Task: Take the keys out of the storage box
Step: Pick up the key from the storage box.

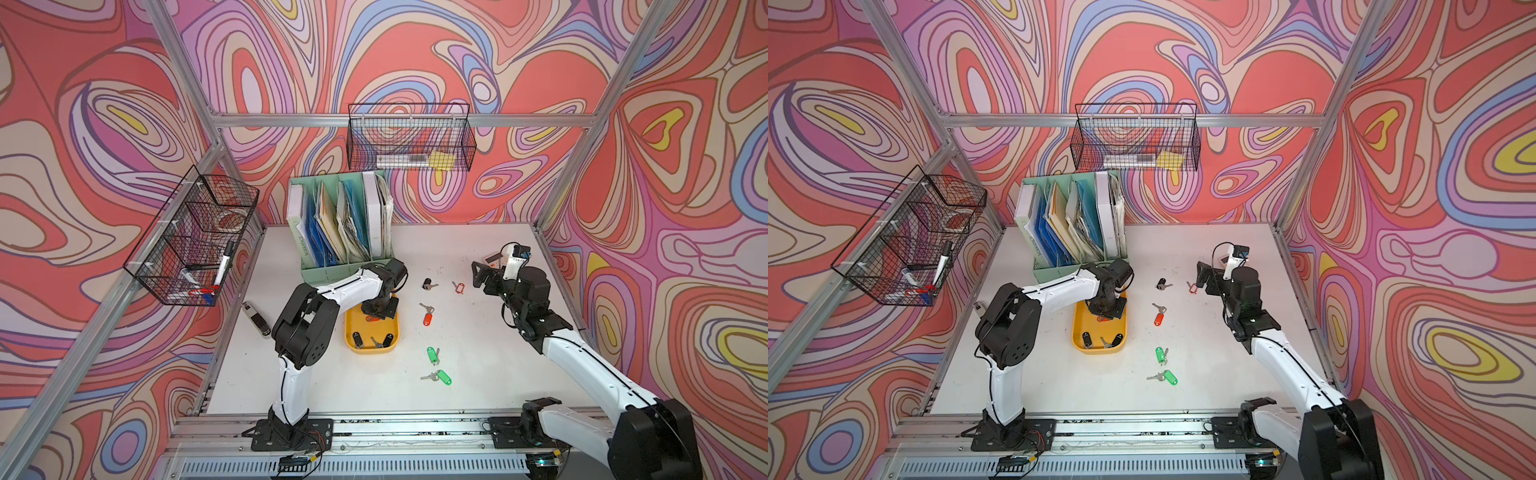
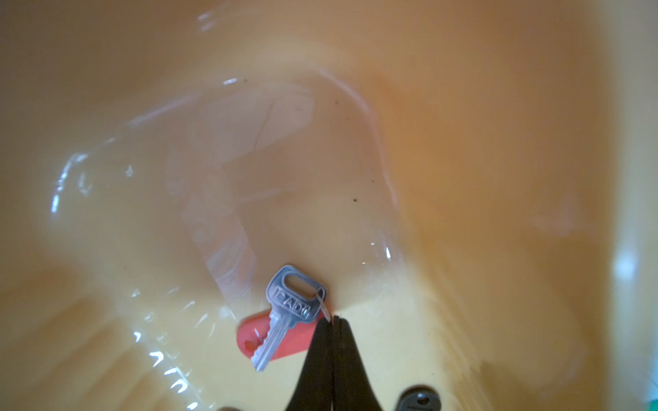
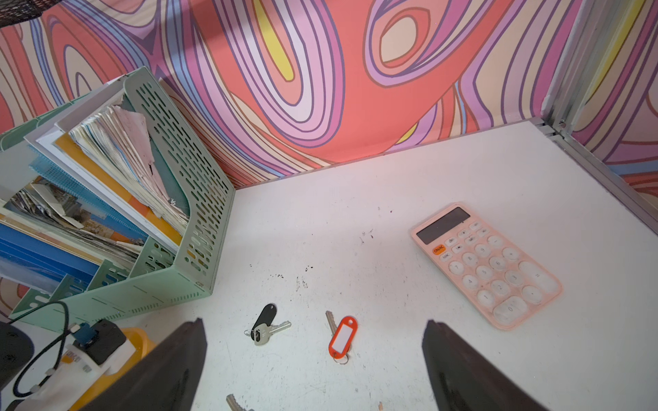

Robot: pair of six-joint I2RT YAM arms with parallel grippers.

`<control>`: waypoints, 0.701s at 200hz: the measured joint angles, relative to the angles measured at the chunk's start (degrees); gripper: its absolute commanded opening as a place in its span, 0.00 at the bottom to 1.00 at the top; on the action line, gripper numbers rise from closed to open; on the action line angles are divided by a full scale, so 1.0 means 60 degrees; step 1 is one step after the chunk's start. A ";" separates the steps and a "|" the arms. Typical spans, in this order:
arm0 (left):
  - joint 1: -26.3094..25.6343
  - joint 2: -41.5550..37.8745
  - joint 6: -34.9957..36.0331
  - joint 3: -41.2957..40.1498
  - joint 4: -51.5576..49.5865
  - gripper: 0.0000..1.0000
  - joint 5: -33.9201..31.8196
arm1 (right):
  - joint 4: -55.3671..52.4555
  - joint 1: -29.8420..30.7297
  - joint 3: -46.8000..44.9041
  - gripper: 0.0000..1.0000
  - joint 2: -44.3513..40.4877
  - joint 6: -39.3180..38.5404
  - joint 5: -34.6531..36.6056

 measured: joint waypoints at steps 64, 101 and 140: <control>-0.0004 -0.1486 -0.0051 -0.0889 0.0033 0.00 -0.0350 | 0.0117 -0.0055 -0.0036 0.98 -0.0208 -0.0029 0.0015; -0.0229 -0.2827 -0.0168 -0.1300 0.0222 0.00 -0.0951 | 0.0168 -0.0106 -0.0036 0.98 -0.0240 -0.0044 0.0033; -0.0506 -0.4160 -0.0193 -0.1453 0.0528 0.00 -0.1264 | 0.0164 -0.0127 -0.0036 0.98 -0.0262 -0.0047 0.0058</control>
